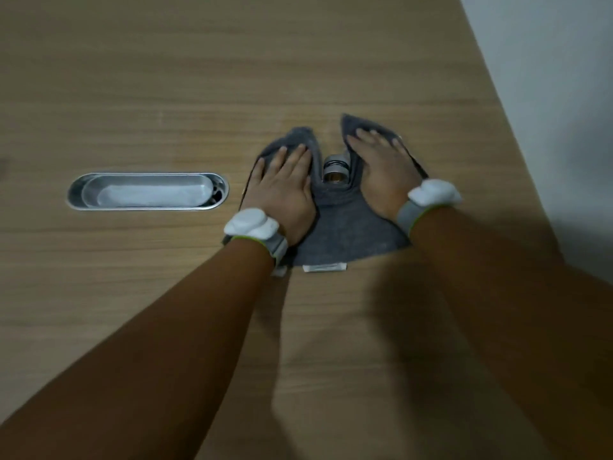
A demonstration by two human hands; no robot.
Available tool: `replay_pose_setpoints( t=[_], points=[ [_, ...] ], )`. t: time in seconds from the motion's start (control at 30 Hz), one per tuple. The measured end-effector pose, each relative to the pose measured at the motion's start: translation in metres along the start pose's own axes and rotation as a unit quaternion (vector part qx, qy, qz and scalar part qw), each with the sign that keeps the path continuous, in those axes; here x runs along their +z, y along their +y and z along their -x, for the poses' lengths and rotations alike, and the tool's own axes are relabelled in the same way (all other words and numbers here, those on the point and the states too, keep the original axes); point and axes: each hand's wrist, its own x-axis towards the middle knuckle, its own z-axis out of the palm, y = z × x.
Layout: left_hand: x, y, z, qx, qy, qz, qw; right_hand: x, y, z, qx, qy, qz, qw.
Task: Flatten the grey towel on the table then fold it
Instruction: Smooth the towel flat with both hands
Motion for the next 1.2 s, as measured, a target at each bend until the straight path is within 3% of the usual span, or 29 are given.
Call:
replay_pose_setpoints(
  t=[0.13, 0.33, 0.63, 0.73, 0.93, 1.13, 1.2],
  points=[
    [-0.005, -0.014, -0.035, 0.103, -0.022, 0.013, 0.994, 0.001, 0.004, -0.028, -0.097, -0.03, -0.017, 0.995],
    [-0.008, -0.016, -0.04, 0.137, -0.04, 0.006, 0.99, -0.002, 0.003, -0.026, -0.102, -0.029, -0.031, 0.994],
    [0.008, 0.004, 0.025, 0.001, 0.001, -0.019, 1.0, 0.022, -0.02, 0.049, 0.085, 0.036, 0.002, 0.996],
    [0.008, 0.02, 0.072, -0.001, 0.001, -0.015, 1.0, 0.034, -0.04, 0.102, 0.087, 0.075, -0.013, 0.993],
    [0.012, 0.023, 0.168, 0.01, -0.021, -0.039, 0.999, 0.051, -0.058, 0.174, -0.015, 0.054, 0.039, 0.998],
    [0.013, 0.016, 0.16, -0.117, 0.015, -0.013, 0.993, 0.058, -0.082, 0.144, 0.118, 0.04, 0.046, 0.991],
    [0.011, 0.013, 0.152, -0.133, 0.019, -0.01, 0.991, 0.064, -0.097, 0.127, 0.116, 0.039, 0.028, 0.992]
  ],
)
